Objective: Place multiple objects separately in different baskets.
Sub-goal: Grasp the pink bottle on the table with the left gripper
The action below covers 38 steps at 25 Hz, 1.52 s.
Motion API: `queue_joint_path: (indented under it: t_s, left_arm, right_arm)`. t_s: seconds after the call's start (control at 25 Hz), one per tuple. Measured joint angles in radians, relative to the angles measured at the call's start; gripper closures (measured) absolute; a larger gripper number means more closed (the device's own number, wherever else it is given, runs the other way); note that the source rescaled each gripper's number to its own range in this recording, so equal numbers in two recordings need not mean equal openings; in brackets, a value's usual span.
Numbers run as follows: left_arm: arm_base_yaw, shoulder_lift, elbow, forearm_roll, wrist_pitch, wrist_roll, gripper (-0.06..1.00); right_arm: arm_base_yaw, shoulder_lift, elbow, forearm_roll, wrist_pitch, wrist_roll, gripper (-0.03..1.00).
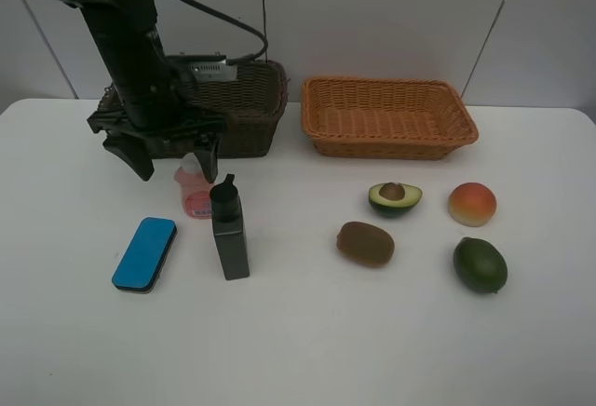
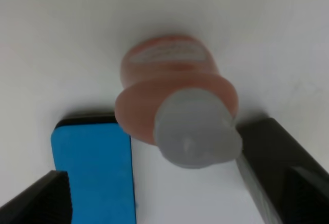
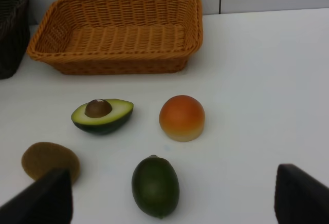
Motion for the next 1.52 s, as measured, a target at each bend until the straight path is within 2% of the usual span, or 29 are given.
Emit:
queue_joint_path:
  t_s: [0.6, 1.24, 1.36, 1.44, 1.52]
  left_arm:
    - [0.0, 0.067, -0.002, 0.006, -0.126, -0.053, -0.05]
    - [0.0, 0.113, -0.002, 0.019, -0.176, -0.073, -0.05]
    - [0.0, 0.113, -0.002, 0.019, -0.178, -0.087, 0.04]
    - [0.0, 0.113, -0.002, 0.019, -0.178, -0.093, 0.16]
    - [0.0, 0.113, -0.002, 0.019, -0.178, -0.096, 0.35]
  right_arm:
    - [0.0, 0.0, 0.0, 0.0, 0.0, 0.0, -0.03]
    - [0.0, 0.0, 0.0, 0.0, 0.0, 0.0, -0.03]
    - [0.0, 0.0, 0.0, 0.0, 0.0, 0.0, -0.03]
    - [0.0, 0.0, 0.0, 0.0, 0.0, 0.0, -0.03]
    - [0.0, 0.0, 0.0, 0.0, 0.0, 0.0, -0.03]
